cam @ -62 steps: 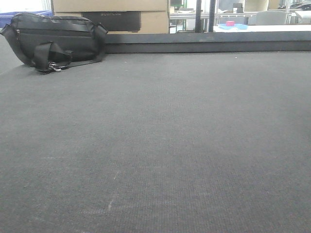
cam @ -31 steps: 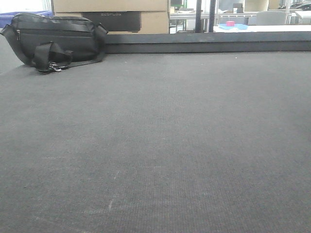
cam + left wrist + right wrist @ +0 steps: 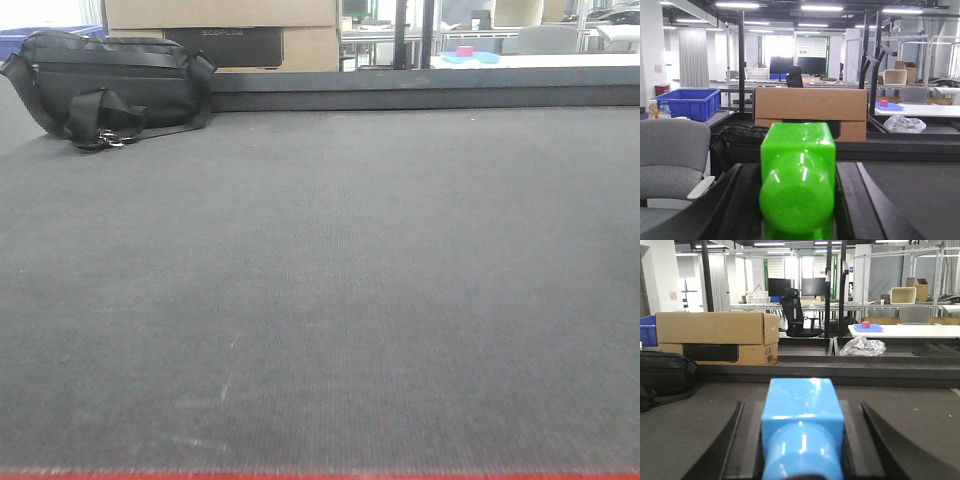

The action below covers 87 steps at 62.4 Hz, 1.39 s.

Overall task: Grab block from conveyor and place in blue bin
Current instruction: 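Drive the base away from the conveyor holding both blocks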

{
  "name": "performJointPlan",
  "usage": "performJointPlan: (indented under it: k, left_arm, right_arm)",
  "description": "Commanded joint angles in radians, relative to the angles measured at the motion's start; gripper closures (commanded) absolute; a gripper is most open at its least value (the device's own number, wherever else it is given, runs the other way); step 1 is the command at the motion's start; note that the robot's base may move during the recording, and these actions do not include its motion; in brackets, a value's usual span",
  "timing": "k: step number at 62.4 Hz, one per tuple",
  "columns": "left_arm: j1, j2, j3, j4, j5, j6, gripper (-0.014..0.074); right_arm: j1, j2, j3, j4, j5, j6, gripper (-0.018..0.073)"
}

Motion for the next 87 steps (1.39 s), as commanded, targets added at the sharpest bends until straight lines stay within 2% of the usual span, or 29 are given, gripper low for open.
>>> performJointPlan:
  k: [1, 87]
  left_arm:
    - [0.005, -0.005, 0.0, -0.006, -0.013, 0.004, 0.0707]
    - [0.005, -0.037, 0.0, -0.006, -0.015, 0.004, 0.0707]
  right_arm:
    - [0.0, -0.005, 0.001, -0.005, -0.025, 0.001, 0.0713]
    - [0.0, -0.005, 0.001, -0.005, -0.025, 0.001, 0.0713]
